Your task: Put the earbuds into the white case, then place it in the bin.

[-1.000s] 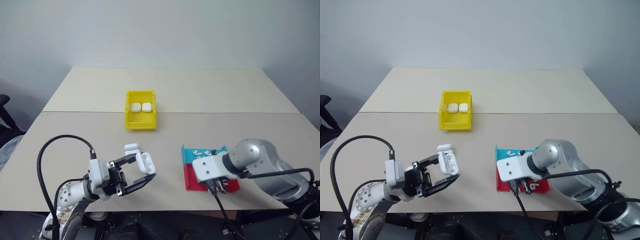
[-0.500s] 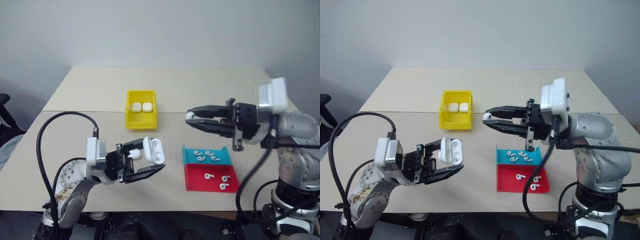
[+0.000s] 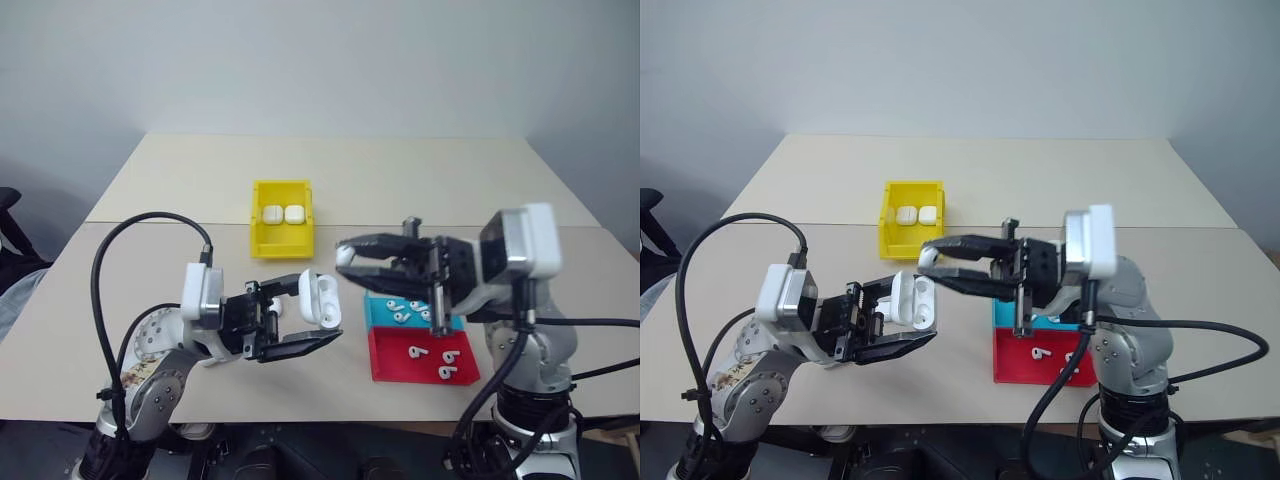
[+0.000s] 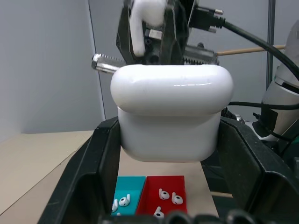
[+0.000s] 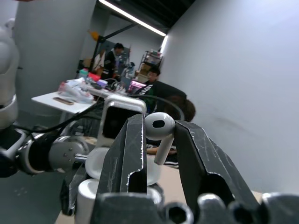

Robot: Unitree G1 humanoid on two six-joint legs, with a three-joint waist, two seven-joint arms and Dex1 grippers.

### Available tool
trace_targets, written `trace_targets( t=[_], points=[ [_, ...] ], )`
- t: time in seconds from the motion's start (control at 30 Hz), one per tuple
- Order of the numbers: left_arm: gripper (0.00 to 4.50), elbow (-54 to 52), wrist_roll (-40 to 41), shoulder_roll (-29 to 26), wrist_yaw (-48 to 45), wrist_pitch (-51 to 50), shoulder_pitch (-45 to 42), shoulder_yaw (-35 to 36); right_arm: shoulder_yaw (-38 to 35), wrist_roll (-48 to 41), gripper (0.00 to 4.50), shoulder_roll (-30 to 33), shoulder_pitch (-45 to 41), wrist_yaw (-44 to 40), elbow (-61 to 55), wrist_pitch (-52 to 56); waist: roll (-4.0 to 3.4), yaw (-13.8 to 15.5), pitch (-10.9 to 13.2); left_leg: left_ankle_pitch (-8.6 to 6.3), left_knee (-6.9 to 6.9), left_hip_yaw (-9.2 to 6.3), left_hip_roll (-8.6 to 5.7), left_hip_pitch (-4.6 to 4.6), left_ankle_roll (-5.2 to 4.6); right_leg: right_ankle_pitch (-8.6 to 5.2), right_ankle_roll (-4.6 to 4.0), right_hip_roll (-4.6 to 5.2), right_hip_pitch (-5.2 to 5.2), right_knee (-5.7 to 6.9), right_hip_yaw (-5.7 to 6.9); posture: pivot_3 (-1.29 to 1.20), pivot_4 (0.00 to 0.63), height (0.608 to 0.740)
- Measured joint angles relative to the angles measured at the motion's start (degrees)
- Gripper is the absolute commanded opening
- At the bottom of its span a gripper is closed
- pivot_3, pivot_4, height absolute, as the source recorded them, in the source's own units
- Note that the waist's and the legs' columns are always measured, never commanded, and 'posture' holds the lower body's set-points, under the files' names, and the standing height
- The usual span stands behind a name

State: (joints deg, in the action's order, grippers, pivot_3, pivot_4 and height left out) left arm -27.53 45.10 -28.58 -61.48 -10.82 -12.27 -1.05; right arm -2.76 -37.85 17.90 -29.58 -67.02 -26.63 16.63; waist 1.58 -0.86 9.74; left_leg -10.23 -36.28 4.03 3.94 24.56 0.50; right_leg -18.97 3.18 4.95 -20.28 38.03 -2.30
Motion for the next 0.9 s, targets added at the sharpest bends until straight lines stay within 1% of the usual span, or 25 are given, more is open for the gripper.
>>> trace_targets(
  t=[0.33,0.7,0.8,0.9],
  points=[
    [2.77,0.0,-0.3,0.7,0.0,0.0,0.0,0.0,4.4,2.3,1.01,1.2,0.3,-0.4,3.5,-5.2,0.0,0.1,0.0,0.0,0.0,0.0,0.0,0.0,0.0,0.0,0.0,0.0,0.0,-0.01,0.01,0.0,0.15,0.74],
    [2.77,0.7,-1.3,0.9,-0.5,0.1,0.2,0.0,5.6,3.3,1.01,2.8,1.2,-0.4,4.8,-8.5,0.0,0.1,0.0,0.0,0.01,0.0,0.0,0.0,0.0,0.0,0.0,0.0,0.0,-0.03,0.01,0.0,0.15,0.74],
    [2.77,1.0,-1.8,1.1,-0.9,0.3,0.2,0.0,6.2,3.8,1.68,3.5,1.3,-0.5,5.0,-9.1,0.0,0.1,0.0,0.0,0.01,0.0,0.0,0.01,0.0,0.0,0.0,0.0,0.0,-0.04,0.01,0.0,0.15,0.74],
    [2.77,1.2,-2.3,1.1,-1.4,0.3,0.2,0.0,6.3,4.1,2.68,4.2,1.4,-0.5,5.2,-10.1,0.0,0.1,0.0,0.0,0.01,0.0,0.0,0.01,0.0,0.0,0.0,0.0,0.0,-0.03,0.01,0.0,0.15,0.74]
  ],
)
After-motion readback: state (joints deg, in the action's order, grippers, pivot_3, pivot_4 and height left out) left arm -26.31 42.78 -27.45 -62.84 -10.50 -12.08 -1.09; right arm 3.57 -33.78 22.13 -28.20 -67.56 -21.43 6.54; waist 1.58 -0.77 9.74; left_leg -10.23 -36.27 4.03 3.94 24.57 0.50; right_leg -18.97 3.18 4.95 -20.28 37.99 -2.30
